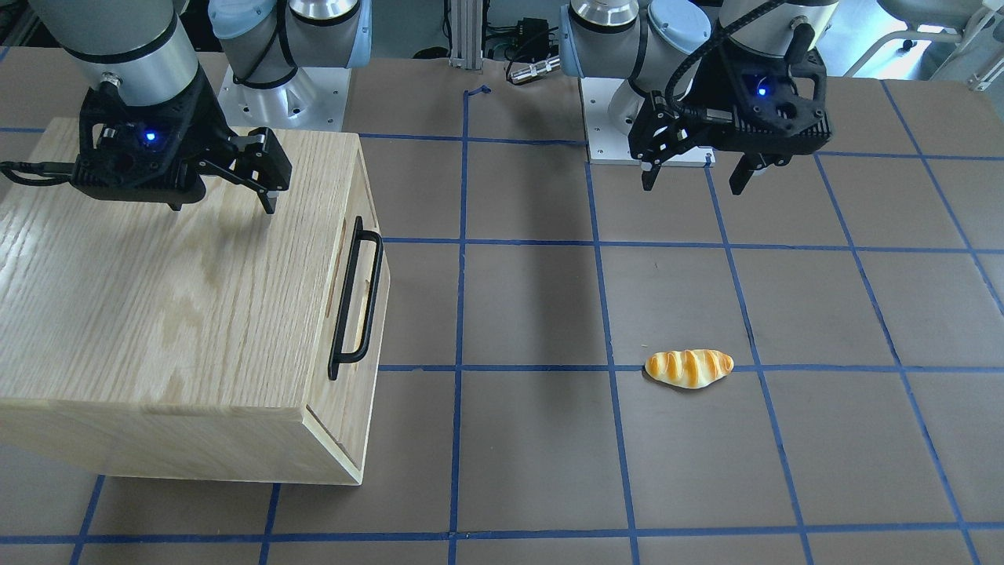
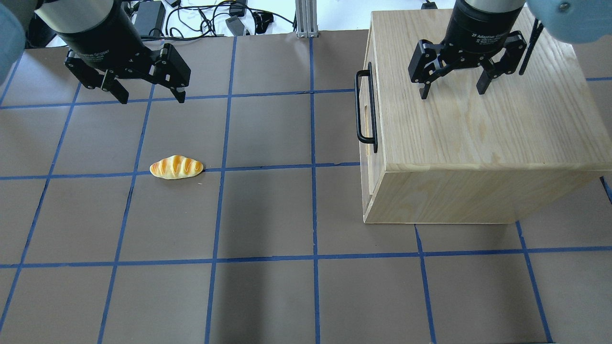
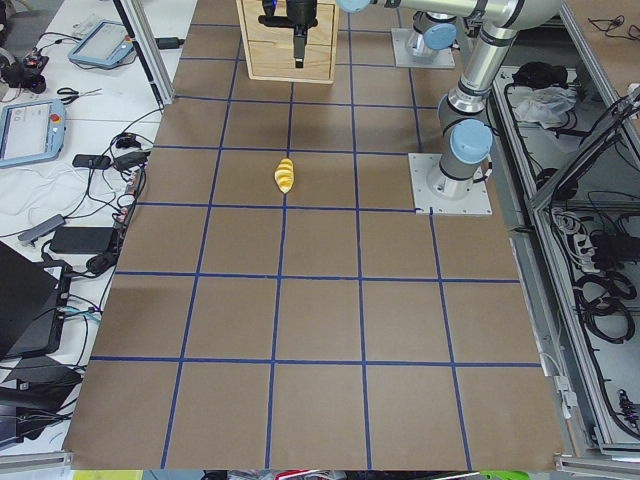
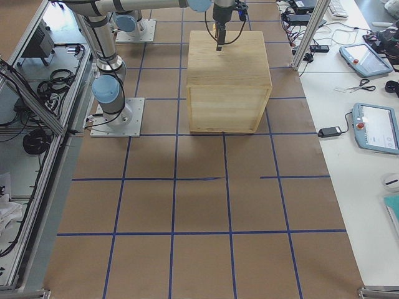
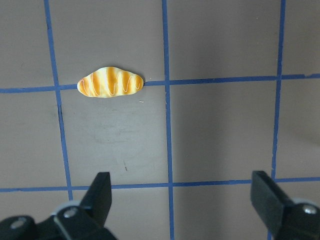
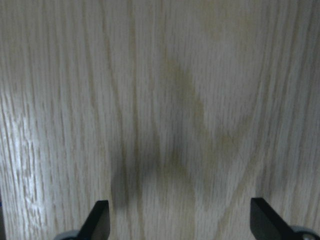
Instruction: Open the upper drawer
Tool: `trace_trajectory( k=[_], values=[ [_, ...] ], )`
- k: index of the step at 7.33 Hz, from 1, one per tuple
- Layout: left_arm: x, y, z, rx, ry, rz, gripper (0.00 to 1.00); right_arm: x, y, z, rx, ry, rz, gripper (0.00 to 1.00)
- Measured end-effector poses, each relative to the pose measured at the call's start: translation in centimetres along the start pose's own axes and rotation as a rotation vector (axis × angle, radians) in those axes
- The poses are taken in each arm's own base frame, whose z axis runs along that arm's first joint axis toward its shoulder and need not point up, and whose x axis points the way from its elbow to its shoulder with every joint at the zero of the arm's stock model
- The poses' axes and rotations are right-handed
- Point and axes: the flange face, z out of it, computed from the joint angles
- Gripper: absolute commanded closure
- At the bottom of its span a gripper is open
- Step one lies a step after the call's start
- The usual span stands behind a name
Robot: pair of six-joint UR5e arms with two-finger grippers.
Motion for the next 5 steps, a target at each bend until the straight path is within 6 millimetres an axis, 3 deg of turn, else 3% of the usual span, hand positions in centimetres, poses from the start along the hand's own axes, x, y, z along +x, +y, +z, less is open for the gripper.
trace_trajectory(
  k=[5],
  values=[
    [0.04, -0.32, 0.57, -0.009, 0.004, 0.0, 0.0, 0.0, 0.0, 0.0, 0.0, 0.0, 0.0, 0.0]
  ],
)
